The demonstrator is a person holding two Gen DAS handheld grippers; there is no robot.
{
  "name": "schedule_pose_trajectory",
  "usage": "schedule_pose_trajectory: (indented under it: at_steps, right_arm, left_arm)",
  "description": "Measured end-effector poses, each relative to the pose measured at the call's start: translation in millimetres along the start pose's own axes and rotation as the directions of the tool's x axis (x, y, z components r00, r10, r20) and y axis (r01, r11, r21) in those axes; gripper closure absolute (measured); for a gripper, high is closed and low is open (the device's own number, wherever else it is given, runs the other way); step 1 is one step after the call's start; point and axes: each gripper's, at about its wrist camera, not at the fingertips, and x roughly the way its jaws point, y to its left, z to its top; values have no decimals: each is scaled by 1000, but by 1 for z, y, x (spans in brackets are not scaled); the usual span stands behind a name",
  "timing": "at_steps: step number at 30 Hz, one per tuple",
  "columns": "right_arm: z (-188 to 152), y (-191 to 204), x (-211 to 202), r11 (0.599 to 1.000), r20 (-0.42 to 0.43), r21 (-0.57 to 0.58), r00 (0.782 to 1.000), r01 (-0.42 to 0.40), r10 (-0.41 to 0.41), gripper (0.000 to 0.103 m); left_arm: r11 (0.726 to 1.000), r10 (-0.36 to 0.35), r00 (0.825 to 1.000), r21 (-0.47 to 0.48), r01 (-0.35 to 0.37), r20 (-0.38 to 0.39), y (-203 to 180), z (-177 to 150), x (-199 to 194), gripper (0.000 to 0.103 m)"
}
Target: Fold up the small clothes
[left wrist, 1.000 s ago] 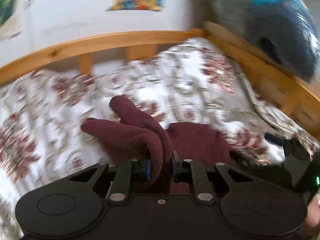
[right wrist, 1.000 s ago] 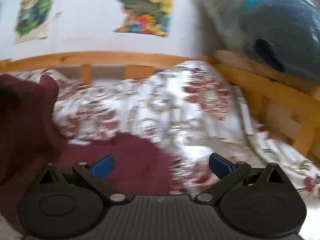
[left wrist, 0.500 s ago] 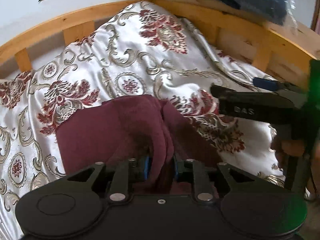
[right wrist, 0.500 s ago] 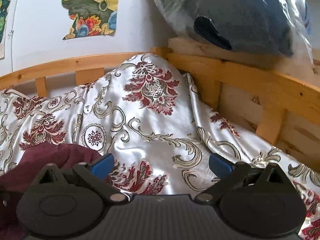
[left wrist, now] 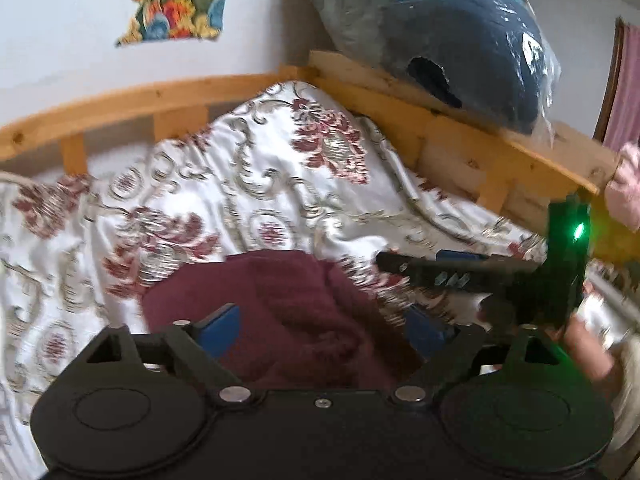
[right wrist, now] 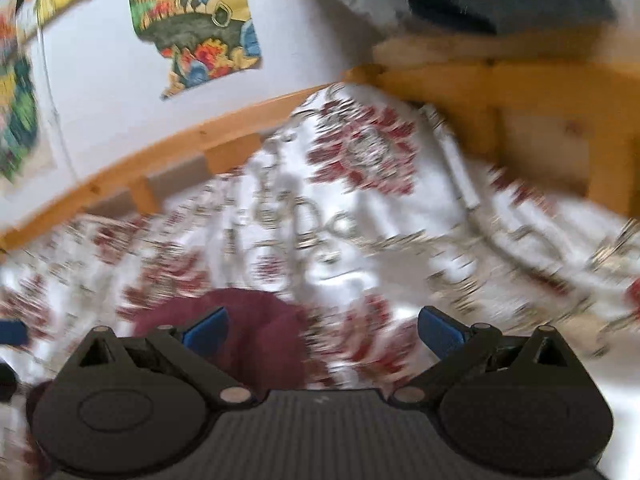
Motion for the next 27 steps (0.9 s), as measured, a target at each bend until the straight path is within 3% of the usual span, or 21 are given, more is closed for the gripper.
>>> schedule_pose_trajectory:
  at_steps: [3,7,11,15,16,17,19,24,27]
  right_arm:
    - [-1,2,2,988,-25,74,990,-134,136,0]
    - [-6,16,7,958,-57,85,959,-273,278,0]
    - [-13,31,13,942,-82,57,939,-330,333,0]
    - [-16,41,25,945,-99,1,940,-327,326,7]
    - [-17,43,29,949,-103,-15,945,-315,311,9]
    - [-18,46,33,953,-105,-28,949,-302,298,13]
    - [-20,49,39,959,-109,-50,956,-280,273,22]
    - [-23,47,56,964,-133,-28,957,-265,259,26]
    - [-26,44,64,969,-142,-8,960,-245,242,40]
  left_arm:
    - [999,36,999,41,-35,-25,5,-19,-5,9]
    - [987,93,993,135,-82,-74,3,-49,2,9]
    - [967,150,985,219,-129,-83,-1,-71,5,9]
    - [958,177,981,243,-152,-85,-2,-81,7,12]
    - [956,184,979,249,-159,-83,-4,-82,8,18]
    - [954,191,977,253,-163,-91,-4,-83,10,34]
    - [948,215,971,262,-183,-100,-5,-85,13,48]
    - [937,219,972,295,-186,-82,-8,-89,10,59]
    - [929,229,970,314,-195,-77,-10,-91,11,69]
